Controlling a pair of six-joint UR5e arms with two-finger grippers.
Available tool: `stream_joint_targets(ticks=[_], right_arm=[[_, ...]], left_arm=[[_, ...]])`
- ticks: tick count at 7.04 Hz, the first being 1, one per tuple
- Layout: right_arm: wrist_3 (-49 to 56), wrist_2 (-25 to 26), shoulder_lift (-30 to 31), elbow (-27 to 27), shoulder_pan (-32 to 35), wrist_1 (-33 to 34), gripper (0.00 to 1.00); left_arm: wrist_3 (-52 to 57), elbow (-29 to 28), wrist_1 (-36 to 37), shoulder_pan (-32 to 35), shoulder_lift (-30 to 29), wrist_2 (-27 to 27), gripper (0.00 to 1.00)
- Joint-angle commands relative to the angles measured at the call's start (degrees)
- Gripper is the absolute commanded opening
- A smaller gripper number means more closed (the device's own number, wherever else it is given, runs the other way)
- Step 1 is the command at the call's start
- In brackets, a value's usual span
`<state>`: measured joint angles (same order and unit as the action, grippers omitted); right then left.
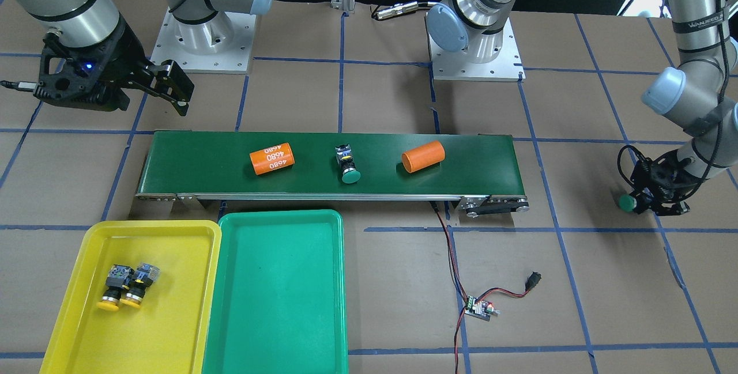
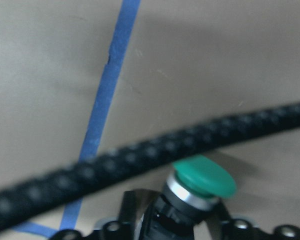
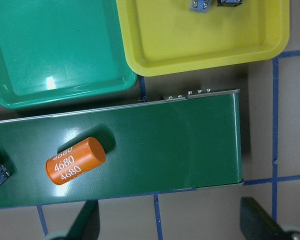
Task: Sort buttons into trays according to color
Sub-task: 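Carry a green-capped button to belt with left while right rises from tray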
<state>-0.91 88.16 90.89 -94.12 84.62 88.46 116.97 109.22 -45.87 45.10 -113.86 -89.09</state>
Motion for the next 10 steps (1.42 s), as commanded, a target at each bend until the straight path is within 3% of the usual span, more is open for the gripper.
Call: stream_joint_targets(ticks=[1,3,5,8,10], right_arm=[[-0.1,-0.2,0.2,-0.5,0.0,0.1,1.0],[-0.1,-0.2,0.2,-0.5,0.1,0.0,1.0],[-0.6,0.0,0.3,-1.2,1.3,-0.2,1.0],[-1.0,0.4,0.1,-1.9,3.6,0.1,1.0],[-1.1,0.3,0.2,-1.9,3.7,0.0,1.0]], left_arm=[[-0.9,-0.1,-5.9,2.0,6.9,0.2,0.0],[-7.9,0.4,-15.9,12.7,15.6,0.0,0.0],[-30.1,0.8,-20.0,24.0,20.1,0.1,0.0],[-55.7,5.1,-18.6,41.0,19.8,0.1,0.0],[-81.9,7.5,-18.4,41.8,18.4,0.0,0.0]])
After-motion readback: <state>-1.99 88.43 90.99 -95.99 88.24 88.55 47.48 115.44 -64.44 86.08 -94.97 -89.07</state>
